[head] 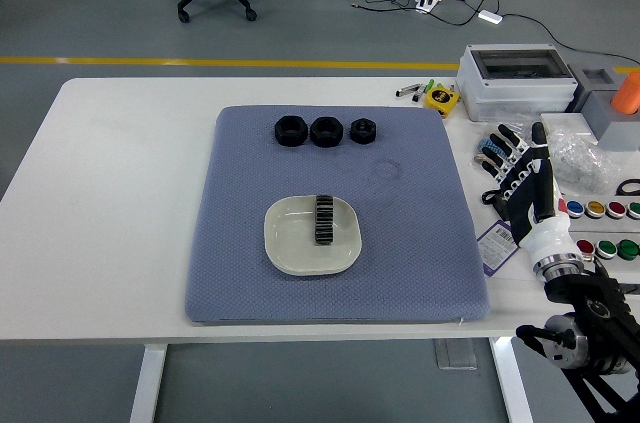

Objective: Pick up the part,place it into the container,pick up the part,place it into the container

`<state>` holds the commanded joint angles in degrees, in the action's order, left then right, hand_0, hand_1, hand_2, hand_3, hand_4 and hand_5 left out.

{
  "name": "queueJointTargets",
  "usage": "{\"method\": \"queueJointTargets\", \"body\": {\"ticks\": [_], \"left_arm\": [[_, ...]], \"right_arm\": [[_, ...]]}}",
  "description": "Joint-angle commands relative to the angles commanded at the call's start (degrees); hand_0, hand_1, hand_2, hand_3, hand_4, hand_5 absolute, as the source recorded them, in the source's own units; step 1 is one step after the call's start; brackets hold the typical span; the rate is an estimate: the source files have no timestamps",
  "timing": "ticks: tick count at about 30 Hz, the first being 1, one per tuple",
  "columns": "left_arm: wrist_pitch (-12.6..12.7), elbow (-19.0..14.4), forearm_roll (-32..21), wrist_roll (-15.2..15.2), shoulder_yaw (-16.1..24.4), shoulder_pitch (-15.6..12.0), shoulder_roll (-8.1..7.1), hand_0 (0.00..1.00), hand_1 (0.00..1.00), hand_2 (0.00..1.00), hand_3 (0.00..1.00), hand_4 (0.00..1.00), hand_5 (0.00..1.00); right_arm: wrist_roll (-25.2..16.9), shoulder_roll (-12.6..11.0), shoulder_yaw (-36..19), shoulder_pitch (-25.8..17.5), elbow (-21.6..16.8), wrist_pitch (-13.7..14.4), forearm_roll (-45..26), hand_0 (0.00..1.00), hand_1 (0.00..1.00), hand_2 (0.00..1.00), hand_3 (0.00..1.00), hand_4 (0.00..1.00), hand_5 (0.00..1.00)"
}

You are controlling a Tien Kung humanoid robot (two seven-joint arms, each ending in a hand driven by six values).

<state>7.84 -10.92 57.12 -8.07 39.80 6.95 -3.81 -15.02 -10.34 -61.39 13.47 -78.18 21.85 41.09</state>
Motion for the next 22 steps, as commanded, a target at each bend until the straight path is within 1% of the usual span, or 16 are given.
{"method": "queueJointTargets", "body": {"ticks": [8,13,17,22], "left_arm": [[-0.1,0.0,0.3,-0.1,0.2,0.1,0.05,0.740,0.692,0.649,0.583,0.640,0.617],[-0.1,0.0,0.9,-0.2,0.5,0.1,0.09,0.740,0.692,0.649,0.583,0.640,0.617],[-0.1,-0.1,0.9,-0.2,0.5,0.1,0.14,0.740,0.693,0.649,0.583,0.641,0.618],[-0.1,-0.1,0.8,-0.2,0.5,0.1,0.24,0.740,0.692,0.650,0.583,0.641,0.618]], "right_arm": [[-1.6,0.7,1.8,-0.5,0.7,0.5,0.6,0.932,0.847,0.872,0.860,0.998,0.998],[-1.6,2.0,1.3,-1.0,1.5,-0.6,1.4,0.932,0.847,0.872,0.860,0.998,0.998],[-1.2,2.4,1.1,-1.1,2.0,-2.0,3.0,0.935,0.847,0.870,0.858,0.998,0.998],[-0.9,2.5,1.0,-1.3,2.4,-2.1,3.7,0.937,0.848,0.870,0.853,0.998,0.998]]}}
